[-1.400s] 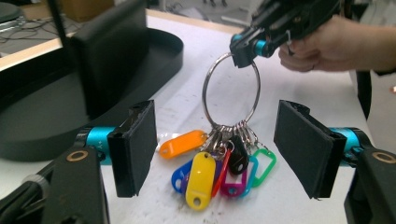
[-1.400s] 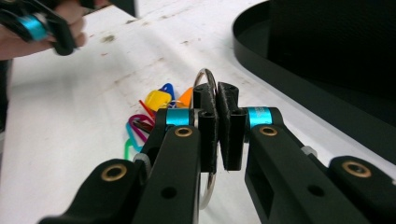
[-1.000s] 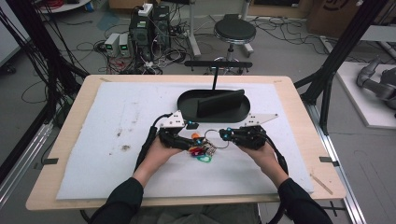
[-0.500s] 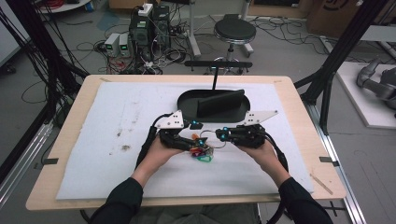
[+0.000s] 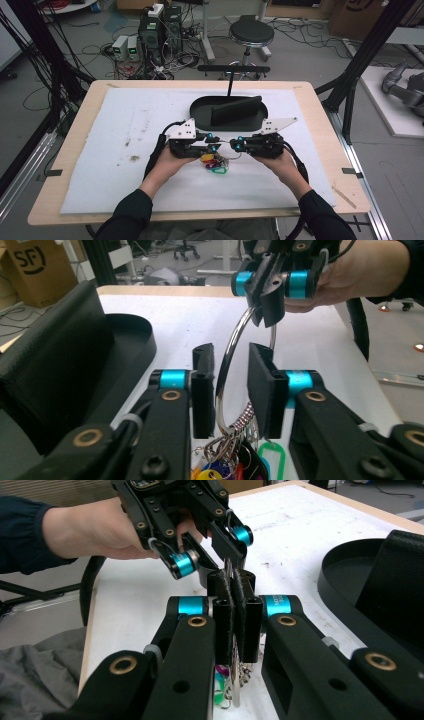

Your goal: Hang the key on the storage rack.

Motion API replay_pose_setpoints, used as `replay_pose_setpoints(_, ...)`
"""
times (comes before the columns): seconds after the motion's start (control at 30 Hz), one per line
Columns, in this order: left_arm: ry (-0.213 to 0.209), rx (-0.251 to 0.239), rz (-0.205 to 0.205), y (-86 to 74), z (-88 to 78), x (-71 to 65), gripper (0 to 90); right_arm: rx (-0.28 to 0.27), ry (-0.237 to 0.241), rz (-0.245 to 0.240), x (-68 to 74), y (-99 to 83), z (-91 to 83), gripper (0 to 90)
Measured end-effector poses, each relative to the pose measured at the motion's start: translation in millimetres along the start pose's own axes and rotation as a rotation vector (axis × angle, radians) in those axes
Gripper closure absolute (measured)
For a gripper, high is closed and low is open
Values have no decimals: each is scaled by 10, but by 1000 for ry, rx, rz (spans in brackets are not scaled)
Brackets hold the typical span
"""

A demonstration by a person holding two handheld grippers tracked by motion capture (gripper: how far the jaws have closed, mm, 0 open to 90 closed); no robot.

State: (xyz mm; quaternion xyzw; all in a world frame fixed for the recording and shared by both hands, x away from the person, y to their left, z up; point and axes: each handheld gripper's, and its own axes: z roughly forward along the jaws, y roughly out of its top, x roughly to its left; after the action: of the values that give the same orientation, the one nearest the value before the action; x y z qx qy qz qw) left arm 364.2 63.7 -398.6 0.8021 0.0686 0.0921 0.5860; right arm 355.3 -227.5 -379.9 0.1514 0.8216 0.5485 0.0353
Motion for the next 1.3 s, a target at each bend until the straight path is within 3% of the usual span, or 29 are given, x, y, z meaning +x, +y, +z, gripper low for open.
replay_pose_setpoints(0.13, -2, 3, 3, -2, 10, -3, 774, 2, 5, -1, -1, 2, 3, 883)
replay_pose_setpoints(0.23, -17, 5, 21, -8, -9, 10, 850, -2, 5, -1, -8, 2, 3, 882)
replay_pose_setpoints(0.57, -6, -3, 21, 5, -14, -1, 864, -10, -4, 2, -17, 1, -7, 865)
replay_pose_setpoints(0.6, 2, -6, 24, 11, -28, 1, 865, -12, -9, 6, -21, 2, -11, 787)
replay_pose_setpoints(0.73, 26, -19, 17, 21, -64, 12, 866, -22, -39, 19, -49, -3, -46, 716)
replay_pose_setpoints(0.87, 51, -30, 9, 30, -107, 30, 867, -42, -98, 40, -75, -3, -100, 609)
replay_pose_setpoints(1.03, 80, -35, 11, 73, -177, 57, 867, -46, -222, 73, -134, -23, -169, 476)
replay_pose_setpoints(1.07, 86, -35, 11, 90, -191, 60, 868, -45, -286, 93, -172, -43, -209, 468)
replay_pose_setpoints(1.1, 89, -41, 9, 102, -203, 61, 868, -45, -286, 93, -172, -43, -209, 468)
replay_pose_setpoints(1.13, 95, -50, 4, 121, -219, 62, 867, -42, -338, 107, -195, -66, -245, 452)
replay_pose_setpoints(1.17, 100, -51, 9, 141, -241, 68, 867, -42, -338, 107, -195, -66, -245, 452)
replay_pose_setpoints(1.3, 129, -57, 18, 235, -326, 97, 867, -31, -449, 137, -263, -130, -351, 458)
